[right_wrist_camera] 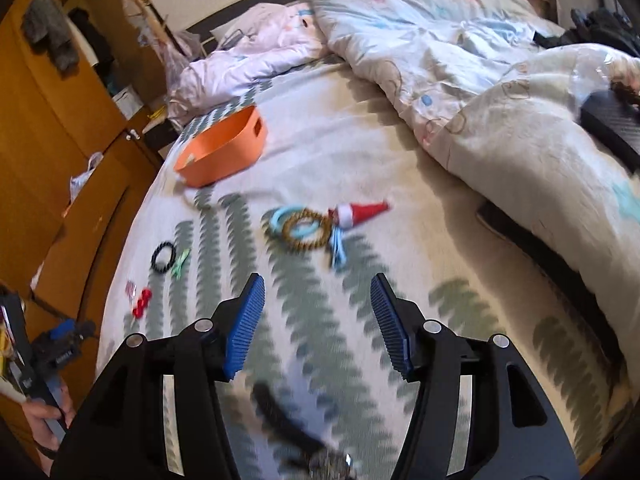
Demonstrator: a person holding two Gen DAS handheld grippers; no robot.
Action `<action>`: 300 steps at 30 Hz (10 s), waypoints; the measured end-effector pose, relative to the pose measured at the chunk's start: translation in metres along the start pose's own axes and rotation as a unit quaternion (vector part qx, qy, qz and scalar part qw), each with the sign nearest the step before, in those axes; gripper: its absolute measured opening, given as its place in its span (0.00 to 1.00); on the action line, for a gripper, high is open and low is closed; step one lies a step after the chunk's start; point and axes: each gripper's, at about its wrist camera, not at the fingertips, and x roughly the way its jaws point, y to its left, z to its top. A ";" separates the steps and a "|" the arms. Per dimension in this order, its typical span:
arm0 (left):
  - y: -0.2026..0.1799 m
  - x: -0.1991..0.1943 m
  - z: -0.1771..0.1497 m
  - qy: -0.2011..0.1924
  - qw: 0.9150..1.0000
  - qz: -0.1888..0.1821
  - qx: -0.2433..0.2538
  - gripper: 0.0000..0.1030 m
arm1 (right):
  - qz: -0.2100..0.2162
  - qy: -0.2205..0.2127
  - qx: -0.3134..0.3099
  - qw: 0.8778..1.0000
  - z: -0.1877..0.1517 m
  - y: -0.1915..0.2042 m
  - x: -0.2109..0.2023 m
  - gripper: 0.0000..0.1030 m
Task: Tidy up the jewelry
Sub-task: 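Lift and carry the clip and watch aside, then open both tools, then grasp the red-bead hairpin with left tool while right grasps the Santa-hat clip, then carry the hairpin and Santa-hat clip aside and open both tools, then grasp the black bead bracelet with left tool while right grasps wooden bead bracelet, then carry both bracelets to the gathered pile and open both tools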
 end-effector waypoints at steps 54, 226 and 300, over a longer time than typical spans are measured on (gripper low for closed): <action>-0.032 0.110 0.032 0.128 0.990 -0.053 0.005 0.21 | -0.090 0.046 0.002 0.995 0.062 -0.009 0.155 0.29; -0.015 0.134 0.101 0.102 0.994 -0.031 -0.030 0.10 | -0.035 0.074 -0.080 0.993 0.044 0.055 0.132 0.11; -0.020 -0.056 0.028 -0.008 0.998 -0.068 -0.005 0.10 | 0.047 0.004 -0.034 0.998 -0.057 0.029 -0.059 0.11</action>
